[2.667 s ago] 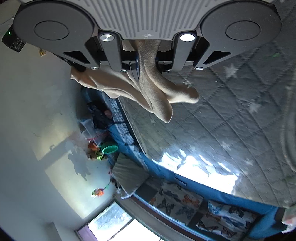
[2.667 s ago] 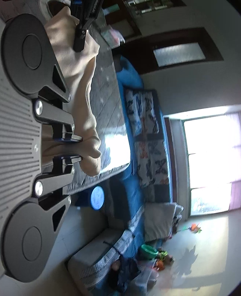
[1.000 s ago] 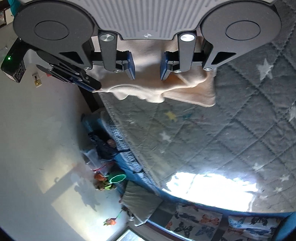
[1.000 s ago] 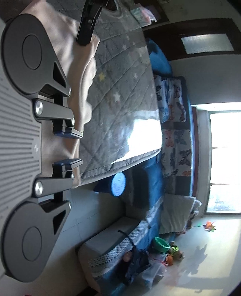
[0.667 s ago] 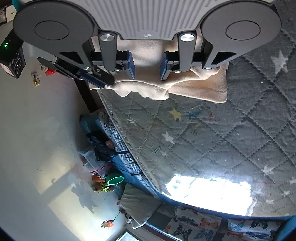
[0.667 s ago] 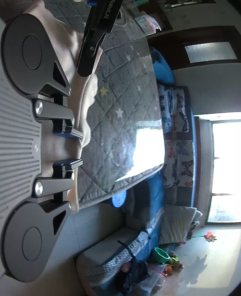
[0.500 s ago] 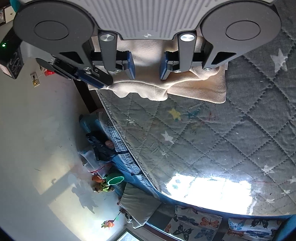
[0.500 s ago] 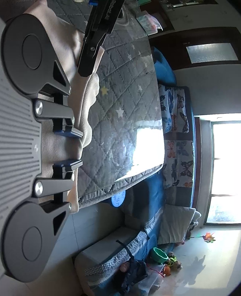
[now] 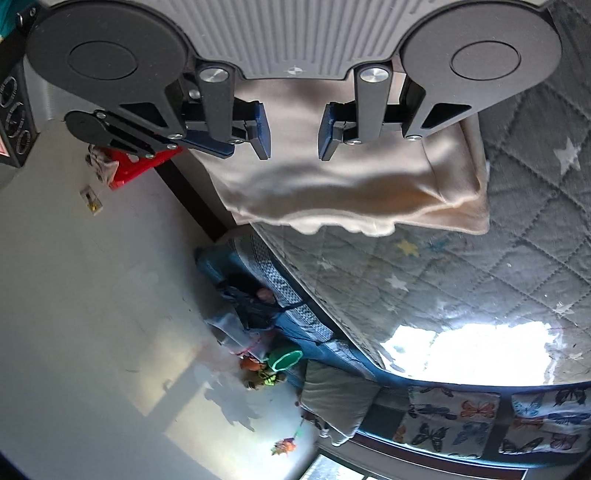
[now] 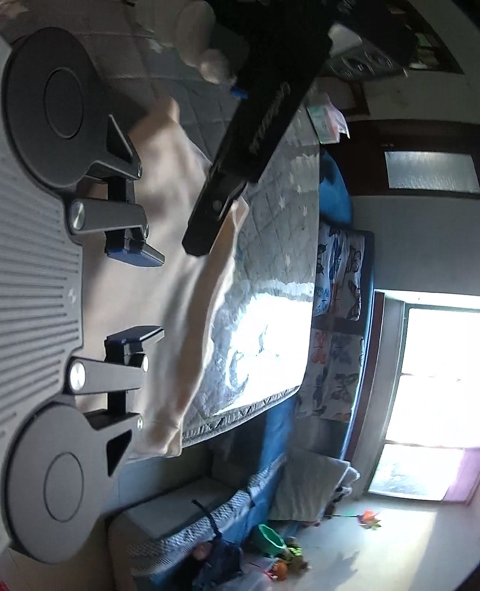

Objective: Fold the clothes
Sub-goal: 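Lower the folded peach sweatshirt onto the mattress with both grippers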

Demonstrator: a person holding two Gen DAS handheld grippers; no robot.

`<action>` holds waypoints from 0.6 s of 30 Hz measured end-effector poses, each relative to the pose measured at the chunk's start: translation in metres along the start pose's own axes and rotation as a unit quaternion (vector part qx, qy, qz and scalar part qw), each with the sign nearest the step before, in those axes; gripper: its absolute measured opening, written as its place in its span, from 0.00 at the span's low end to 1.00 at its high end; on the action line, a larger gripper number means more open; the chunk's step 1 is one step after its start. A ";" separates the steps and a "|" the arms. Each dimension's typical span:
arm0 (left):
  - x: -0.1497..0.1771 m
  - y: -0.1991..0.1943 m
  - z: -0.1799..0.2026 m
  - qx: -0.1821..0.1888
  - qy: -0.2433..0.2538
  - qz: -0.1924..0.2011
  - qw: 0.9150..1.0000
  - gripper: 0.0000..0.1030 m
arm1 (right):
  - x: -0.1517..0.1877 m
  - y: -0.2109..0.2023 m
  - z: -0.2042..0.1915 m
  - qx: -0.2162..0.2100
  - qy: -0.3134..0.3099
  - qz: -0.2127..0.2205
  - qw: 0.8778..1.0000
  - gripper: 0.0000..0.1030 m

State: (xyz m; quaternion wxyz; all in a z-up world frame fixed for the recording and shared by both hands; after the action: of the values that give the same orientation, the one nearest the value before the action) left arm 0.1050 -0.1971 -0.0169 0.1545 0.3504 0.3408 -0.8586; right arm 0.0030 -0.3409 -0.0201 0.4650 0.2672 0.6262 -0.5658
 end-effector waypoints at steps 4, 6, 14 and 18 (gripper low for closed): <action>0.008 0.007 -0.004 -0.009 -0.006 -0.009 1.000 0.28 | 0.016 -0.004 -0.015 0.010 -0.016 -0.004 1.000 0.34; 0.010 0.008 -0.007 -0.012 -0.006 -0.007 1.000 0.28 | 0.021 -0.006 -0.019 0.016 -0.018 -0.001 1.000 0.34; 0.014 -0.021 0.002 -0.004 0.015 0.010 1.000 0.28 | 0.017 -0.039 0.009 0.055 0.032 0.030 0.997 0.34; 0.027 -0.037 0.005 -0.006 0.027 0.007 1.000 0.28 | 0.026 -0.045 0.029 0.092 0.058 0.026 0.994 0.34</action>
State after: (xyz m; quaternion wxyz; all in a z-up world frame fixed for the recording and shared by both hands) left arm 0.0647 -0.1745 -0.0163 0.1533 0.3751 0.3478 -0.8455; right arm -0.0389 -0.3835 -0.0200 0.4160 0.3571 0.5902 -0.5925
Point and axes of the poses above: each gripper's, at about its wrist camera, not at the fingertips, and y roughly the way its jaws point, z to its right, x to its underside, the point moved 4 cm from there along y, roughly the way its jaws point, and after that the axes turned 9 degrees about z, right-handed, at the moved point
